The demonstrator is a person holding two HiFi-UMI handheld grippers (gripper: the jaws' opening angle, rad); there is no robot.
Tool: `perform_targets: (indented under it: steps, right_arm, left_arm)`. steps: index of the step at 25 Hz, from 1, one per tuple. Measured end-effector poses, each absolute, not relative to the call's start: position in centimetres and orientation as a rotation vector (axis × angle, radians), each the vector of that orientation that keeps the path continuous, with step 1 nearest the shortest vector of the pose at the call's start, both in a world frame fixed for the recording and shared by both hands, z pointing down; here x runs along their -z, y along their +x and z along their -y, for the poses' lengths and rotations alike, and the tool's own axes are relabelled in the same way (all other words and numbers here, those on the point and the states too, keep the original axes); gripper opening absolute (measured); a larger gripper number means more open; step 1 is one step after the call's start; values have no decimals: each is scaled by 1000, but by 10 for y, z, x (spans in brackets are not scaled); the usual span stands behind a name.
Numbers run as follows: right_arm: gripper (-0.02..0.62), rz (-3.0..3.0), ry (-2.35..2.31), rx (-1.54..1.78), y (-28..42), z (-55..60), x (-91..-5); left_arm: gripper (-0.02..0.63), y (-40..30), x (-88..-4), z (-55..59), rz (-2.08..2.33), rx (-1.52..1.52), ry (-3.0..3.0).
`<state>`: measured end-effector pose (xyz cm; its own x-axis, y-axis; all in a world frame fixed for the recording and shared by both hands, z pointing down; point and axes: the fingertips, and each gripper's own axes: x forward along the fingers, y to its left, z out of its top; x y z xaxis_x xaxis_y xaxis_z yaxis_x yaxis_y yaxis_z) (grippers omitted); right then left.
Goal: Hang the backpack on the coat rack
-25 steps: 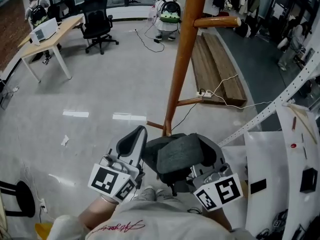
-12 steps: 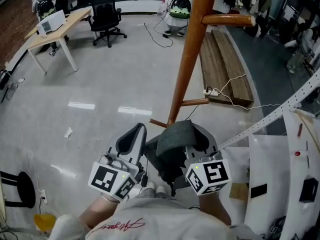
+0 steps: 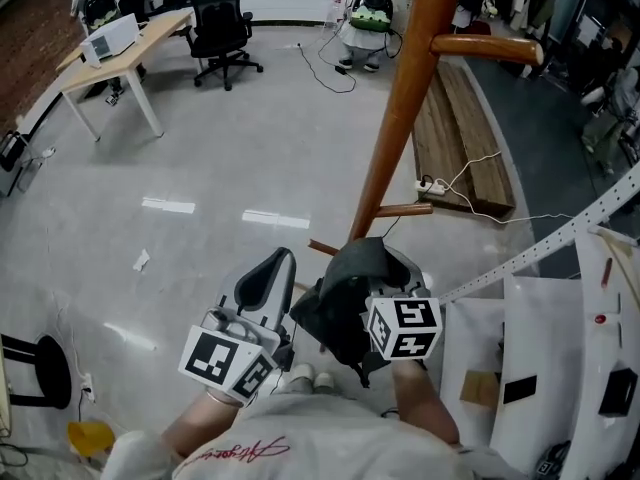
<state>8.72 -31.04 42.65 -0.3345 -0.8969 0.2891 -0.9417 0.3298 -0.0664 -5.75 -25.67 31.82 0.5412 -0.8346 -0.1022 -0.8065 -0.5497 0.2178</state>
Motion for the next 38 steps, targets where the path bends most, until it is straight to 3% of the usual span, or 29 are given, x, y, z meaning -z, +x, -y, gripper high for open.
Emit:
perform_targets:
  steps: [16, 29, 38]
  right_arm:
    - [34, 2239, 1621, -504, 90, 328, -483]
    - [38, 2244, 1635, -382, 78, 324, -504]
    - [124, 2250, 1602, -355, 83, 299, -514]
  left_arm:
    - [21, -61, -325, 258, 1419, 287, 2605]
    - [21, -65, -325, 251, 1398, 277, 2606]
    - [21, -53, -328, 240, 1359, 258, 2631]
